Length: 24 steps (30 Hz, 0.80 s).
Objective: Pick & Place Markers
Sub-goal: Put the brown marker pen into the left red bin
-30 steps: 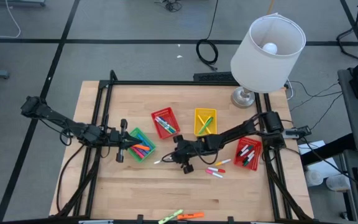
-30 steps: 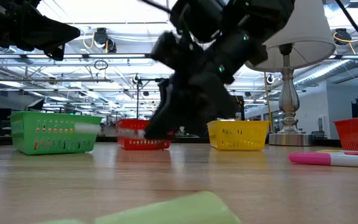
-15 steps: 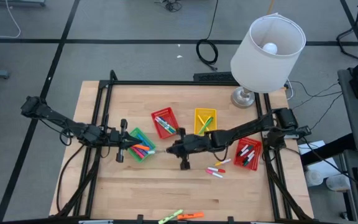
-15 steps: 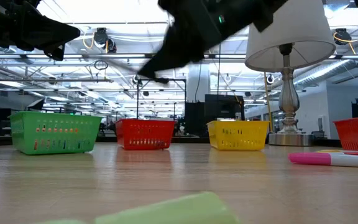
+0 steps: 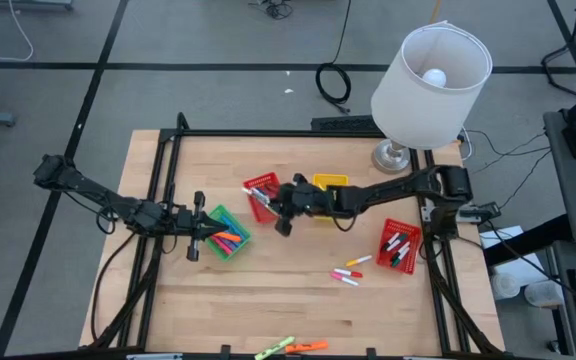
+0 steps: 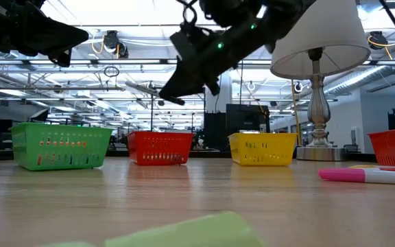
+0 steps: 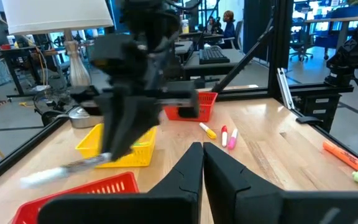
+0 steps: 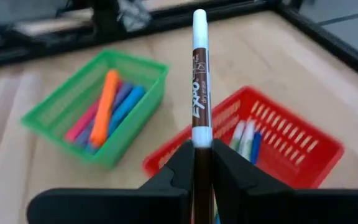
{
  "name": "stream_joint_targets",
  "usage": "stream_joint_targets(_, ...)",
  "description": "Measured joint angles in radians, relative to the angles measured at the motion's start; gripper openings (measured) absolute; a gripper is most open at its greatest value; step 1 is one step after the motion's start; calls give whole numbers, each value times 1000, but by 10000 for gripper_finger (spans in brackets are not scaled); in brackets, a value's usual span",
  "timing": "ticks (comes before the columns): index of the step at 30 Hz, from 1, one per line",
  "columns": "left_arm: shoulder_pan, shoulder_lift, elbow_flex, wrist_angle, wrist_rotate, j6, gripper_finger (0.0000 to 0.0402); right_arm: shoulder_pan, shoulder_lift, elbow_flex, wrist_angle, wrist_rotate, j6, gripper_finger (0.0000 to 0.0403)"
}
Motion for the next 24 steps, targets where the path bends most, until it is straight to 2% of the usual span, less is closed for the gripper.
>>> stream_joint_targets(12, 0, 0, 0, 0, 0, 3, 21, -60, 124, 1, 41, -31, 37, 24)
stream_joint_targets(24, 0, 0, 0, 0, 0, -2, 21, -64, 125, 1, 40, -29, 35, 32)
